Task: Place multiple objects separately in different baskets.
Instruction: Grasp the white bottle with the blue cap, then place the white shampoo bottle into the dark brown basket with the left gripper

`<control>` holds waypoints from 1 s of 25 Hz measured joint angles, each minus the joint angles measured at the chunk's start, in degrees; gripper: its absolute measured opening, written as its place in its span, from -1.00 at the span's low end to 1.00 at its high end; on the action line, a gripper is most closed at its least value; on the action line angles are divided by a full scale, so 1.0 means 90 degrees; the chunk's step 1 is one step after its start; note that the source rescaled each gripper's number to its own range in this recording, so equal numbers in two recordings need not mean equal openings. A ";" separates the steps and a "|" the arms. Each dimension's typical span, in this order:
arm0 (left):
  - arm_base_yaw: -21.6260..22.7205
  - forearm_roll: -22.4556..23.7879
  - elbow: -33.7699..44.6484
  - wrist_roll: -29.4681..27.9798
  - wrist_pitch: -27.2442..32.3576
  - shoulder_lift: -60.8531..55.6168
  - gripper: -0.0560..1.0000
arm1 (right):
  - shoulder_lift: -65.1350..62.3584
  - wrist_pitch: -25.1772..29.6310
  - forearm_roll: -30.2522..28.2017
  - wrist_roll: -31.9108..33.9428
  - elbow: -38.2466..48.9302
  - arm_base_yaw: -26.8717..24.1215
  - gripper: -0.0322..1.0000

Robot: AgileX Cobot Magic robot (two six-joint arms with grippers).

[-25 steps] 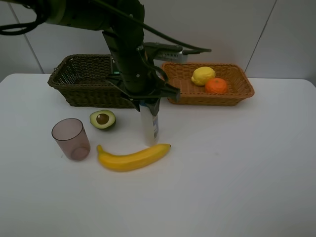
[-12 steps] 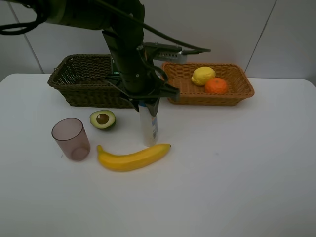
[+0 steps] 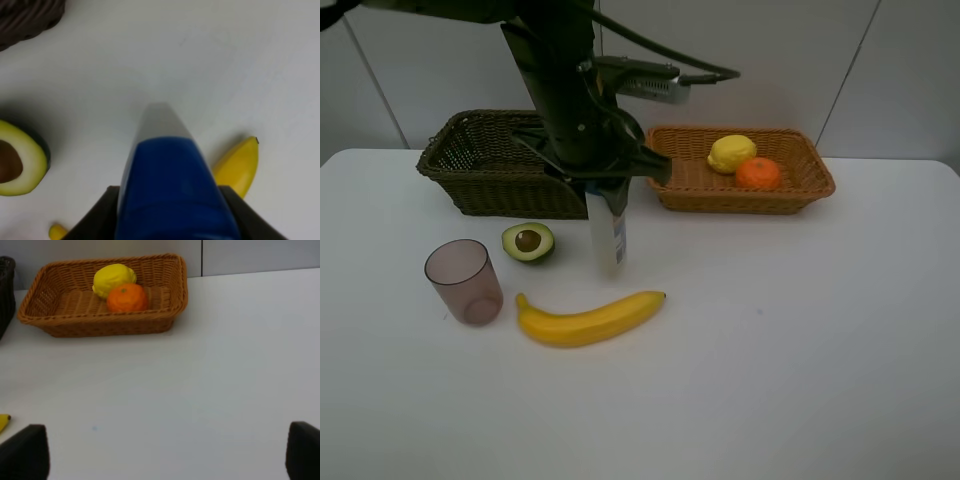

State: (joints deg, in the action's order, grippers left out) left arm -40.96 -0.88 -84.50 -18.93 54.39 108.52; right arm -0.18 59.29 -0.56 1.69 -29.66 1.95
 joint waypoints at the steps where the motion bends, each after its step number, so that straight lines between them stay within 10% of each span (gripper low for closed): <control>1: 0.0000 0.0002 0.0000 0.0000 0.0048 -0.0068 0.04 | 0.0000 0.0000 0.0000 0.0000 0.0000 0.0000 1.00; 11: 0.0012 0.0678 -0.0938 -0.0019 0.1438 -0.0410 0.04 | 0.0000 0.0000 0.0000 0.0000 0.0000 0.0000 1.00; 25: 0.0127 0.3241 -0.1830 0.0035 0.1789 -0.0451 0.04 | 0.0000 0.0000 0.0006 0.0000 0.0000 0.0000 1.00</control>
State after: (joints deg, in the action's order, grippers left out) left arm -39.82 28.29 -100.97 -18.62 70.49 104.46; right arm -0.18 59.29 -0.50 1.69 -29.66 1.95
